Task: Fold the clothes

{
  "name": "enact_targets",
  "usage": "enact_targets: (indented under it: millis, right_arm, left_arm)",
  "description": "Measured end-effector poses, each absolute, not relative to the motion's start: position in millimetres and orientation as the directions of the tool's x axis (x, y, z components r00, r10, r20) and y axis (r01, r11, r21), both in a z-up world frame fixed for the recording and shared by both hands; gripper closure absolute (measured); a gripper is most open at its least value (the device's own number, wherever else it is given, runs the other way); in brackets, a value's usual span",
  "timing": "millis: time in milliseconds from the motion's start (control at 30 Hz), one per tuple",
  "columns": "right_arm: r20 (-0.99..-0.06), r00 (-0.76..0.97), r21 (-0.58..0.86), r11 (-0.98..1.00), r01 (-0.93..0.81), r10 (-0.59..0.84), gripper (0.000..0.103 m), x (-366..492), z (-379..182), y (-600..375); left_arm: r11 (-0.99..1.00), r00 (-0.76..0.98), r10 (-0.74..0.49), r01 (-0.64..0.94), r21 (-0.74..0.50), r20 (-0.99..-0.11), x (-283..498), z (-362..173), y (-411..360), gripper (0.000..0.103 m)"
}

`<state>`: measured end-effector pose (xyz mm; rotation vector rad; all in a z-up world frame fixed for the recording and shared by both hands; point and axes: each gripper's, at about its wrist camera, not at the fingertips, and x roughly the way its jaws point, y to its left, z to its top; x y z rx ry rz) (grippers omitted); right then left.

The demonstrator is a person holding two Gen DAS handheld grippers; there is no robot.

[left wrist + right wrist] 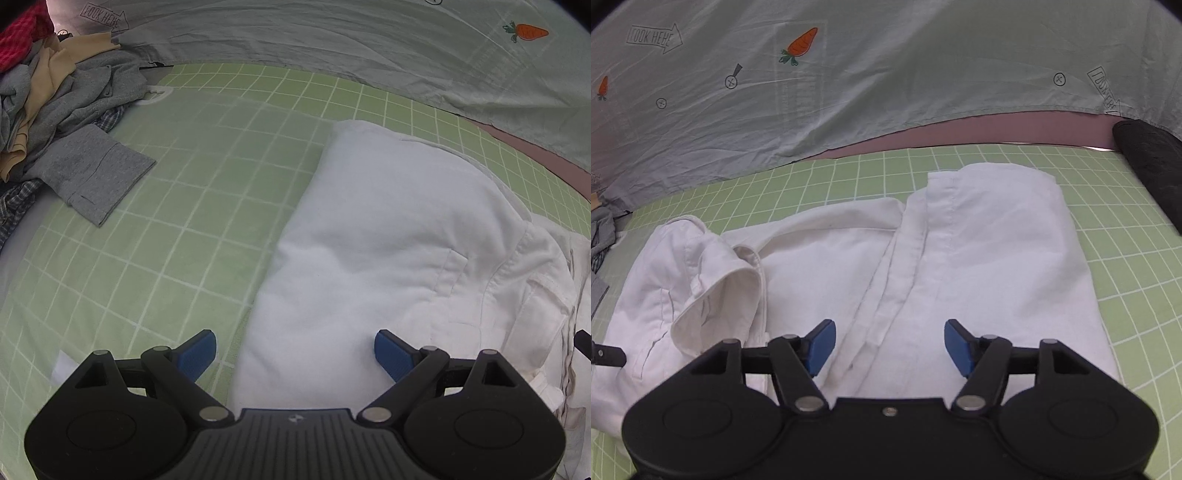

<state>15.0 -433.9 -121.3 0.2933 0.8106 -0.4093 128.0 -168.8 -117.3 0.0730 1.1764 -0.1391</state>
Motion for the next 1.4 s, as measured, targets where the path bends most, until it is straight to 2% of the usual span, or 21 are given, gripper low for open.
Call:
enact_targets:
  millis: [200, 333, 367, 400, 433, 467, 500, 567, 733, 867, 967, 1033, 1100, 1133, 1167, 1200, 1233, 1300, 1367, 1400]
  right_arm:
    - [-0.781, 0.555, 0.044, 0.861, 0.506, -0.287, 0.026, 57, -148, -439]
    - [-0.761, 0.504, -0.086, 0.834, 0.546, -0.408, 0.029, 71, -156, -436]
    - [-0.750, 0.505, -0.095, 0.826, 0.556, -0.426, 0.039, 71, -157, -437]
    - [-0.741, 0.505, -0.106, 0.820, 0.563, -0.442, 0.059, 70, -157, -438]
    - [-0.736, 0.503, -0.119, 0.818, 0.563, -0.454, 0.068, 69, -157, -438]
    - [-0.732, 0.508, -0.121, 0.820, 0.559, -0.455, 0.072, 67, -157, -439]
    - [-0.731, 0.527, -0.101, 0.832, 0.545, -0.434, 0.087, 64, -156, -441]
    - [-0.730, 0.539, -0.084, 0.839, 0.538, -0.419, 0.098, 60, -152, -443]
    - [-0.699, 0.607, 0.015, 0.841, 0.541, -0.378, 0.100, 44, -123, -441]
    - [-0.650, 0.686, 0.061, 0.878, 0.474, -0.326, 0.100, 31, -94, -418]
    - [-0.674, 0.693, 0.083, 0.906, 0.415, -0.256, 0.100, 32, -100, -402]
    - [-0.730, 0.652, 0.104, 0.910, 0.402, -0.205, 0.098, 39, -121, -398]
    - [-0.773, 0.612, 0.118, 0.912, 0.394, -0.165, 0.088, 45, -137, -397]
    - [-0.787, 0.598, 0.123, 0.911, 0.393, -0.151, 0.086, 47, -142, -397]
    - [-0.789, 0.596, 0.126, 0.909, 0.398, -0.151, 0.079, 46, -139, -397]
    - [-0.787, 0.599, 0.136, 0.905, 0.402, -0.148, 0.064, 45, -136, -398]
    - [-0.777, 0.614, 0.158, 0.901, 0.403, -0.138, 0.058, 42, -131, -399]
    - [-0.743, 0.653, 0.169, 0.901, 0.399, -0.150, 0.033, 32, -119, -400]
    - [-0.716, 0.663, 0.110, 0.903, 0.416, -0.218, 0.019, 23, -108, -399]
    - [-0.708, 0.662, 0.086, 0.900, 0.427, -0.246, 0.018, 19, -105, -401]
  left_arm:
    - [0.993, 0.347, -0.067, 0.118, -0.027, -0.936, 139, -129, -165, 0.010]
    - [0.994, 0.338, -0.066, 0.106, -0.031, -0.939, 141, -134, -164, 0.007]
    - [0.994, 0.336, -0.065, 0.103, -0.032, -0.940, 142, -135, -164, 0.006]
    - [0.994, 0.334, -0.066, 0.100, -0.034, -0.940, 142, -136, -163, 0.006]
    - [0.995, 0.330, -0.068, 0.095, -0.038, -0.942, 143, -138, -163, 0.005]
    - [0.995, 0.327, -0.070, 0.090, -0.043, -0.943, 144, -139, -162, 0.005]
    - [0.995, 0.324, -0.073, 0.087, -0.047, -0.943, 144, -139, -161, 0.005]
    - [0.995, 0.325, -0.077, 0.089, -0.051, -0.943, 144, -138, -160, 0.005]
    - [0.994, 0.332, -0.079, 0.092, -0.051, -0.940, 140, -136, -157, 0.005]
    - [0.994, 0.330, -0.088, 0.084, -0.063, -0.940, 138, -135, -151, 0.005]
    - [0.994, 0.331, -0.096, 0.082, -0.073, -0.939, 136, -134, -147, 0.005]
    - [0.994, 0.334, -0.101, 0.083, -0.078, -0.937, 134, -134, -145, 0.005]
    - [0.994, 0.335, -0.104, 0.077, -0.083, -0.937, 132, -133, -143, 0.005]
    - [0.994, 0.336, -0.106, 0.072, -0.087, -0.936, 132, -133, -141, 0.005]
    - [0.993, 0.337, -0.109, 0.069, -0.091, -0.935, 131, -133, -140, 0.005]
    - [0.993, 0.338, -0.111, 0.066, -0.094, -0.935, 131, -132, -138, 0.005]
    - [0.993, 0.339, -0.115, 0.064, -0.099, -0.934, 131, -133, -137, 0.005]
    - [0.992, 0.338, -0.126, 0.061, -0.112, -0.933, 130, -133, -135, 0.005]
    - [0.990, 0.336, -0.143, 0.060, -0.130, -0.931, 130, -135, -133, 0.005]
    - [0.988, 0.335, -0.153, 0.060, -0.141, -0.930, 130, -135, -132, 0.005]
